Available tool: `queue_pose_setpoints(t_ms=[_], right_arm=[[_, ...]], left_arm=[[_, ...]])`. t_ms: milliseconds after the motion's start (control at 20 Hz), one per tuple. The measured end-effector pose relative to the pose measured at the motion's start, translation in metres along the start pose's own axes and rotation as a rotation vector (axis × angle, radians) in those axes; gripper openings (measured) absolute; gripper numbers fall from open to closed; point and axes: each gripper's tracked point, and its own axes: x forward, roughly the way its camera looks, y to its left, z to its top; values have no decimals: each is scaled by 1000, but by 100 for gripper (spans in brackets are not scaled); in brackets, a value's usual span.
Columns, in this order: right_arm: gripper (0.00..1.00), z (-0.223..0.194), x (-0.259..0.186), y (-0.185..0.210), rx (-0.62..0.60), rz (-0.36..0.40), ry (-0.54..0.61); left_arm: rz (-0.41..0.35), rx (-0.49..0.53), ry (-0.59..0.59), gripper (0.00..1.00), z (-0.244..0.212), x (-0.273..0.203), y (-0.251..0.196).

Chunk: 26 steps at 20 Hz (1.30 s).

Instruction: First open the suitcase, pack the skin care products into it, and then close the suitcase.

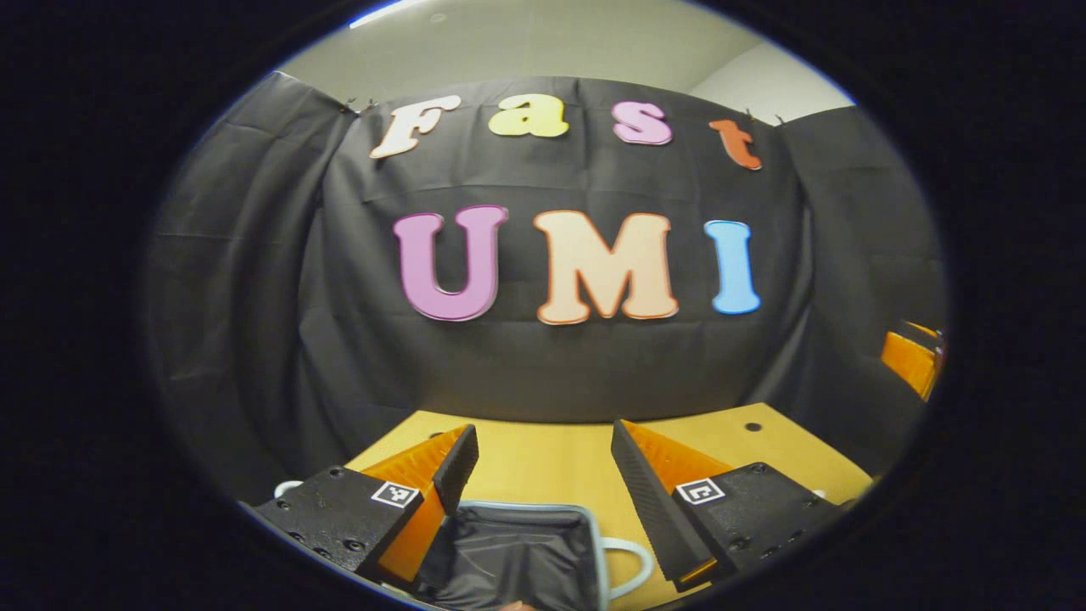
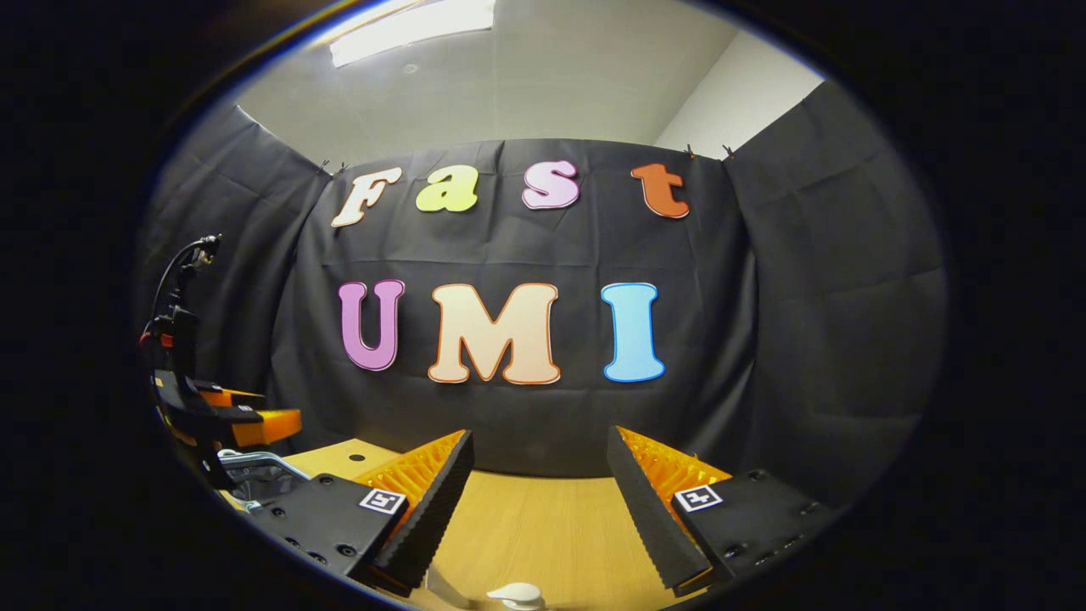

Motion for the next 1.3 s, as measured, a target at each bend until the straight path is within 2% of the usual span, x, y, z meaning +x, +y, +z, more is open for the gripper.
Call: queue_pose_setpoints(t_ms=[100,250,400,450,550,600,700,1050,1150,1200,1300], right_arm=[[99,0,-4,-13,-4,1,-2],[99,-2,-10,-32,-14,2,1],[99,-9,-14,-49,-24,1,15],[99,-11,-15,-54,-27,1,20],[99,-13,-17,-63,-36,-1,27],[99,-14,-17,-66,-40,-3,30],[99,-17,-18,-72,-47,-5,34],[99,-32,-22,-77,-91,-3,72],[100,-36,-24,-75,-101,4,79],[99,-38,-24,-72,-105,9,81],[99,-44,-24,-66,-112,24,87]], left_arm=[[-42,10,24,94,-13,0,-34],[-107,-28,64,94,-37,-4,-81],[-139,-35,120,97,-70,-6,-116],[-146,-35,142,94,-84,-6,-126],[-152,-31,201,97,-113,-7,-140],[-156,-31,241,94,-131,-9,-146],[-166,-37,299,95,-160,-13,-155],[-176,-53,439,94,-230,-18,-169],[-183,-65,489,87,-246,-25,-170],[-186,-66,503,76,-252,-31,-171],[-182,-43,503,37,-255,-30,-166]])
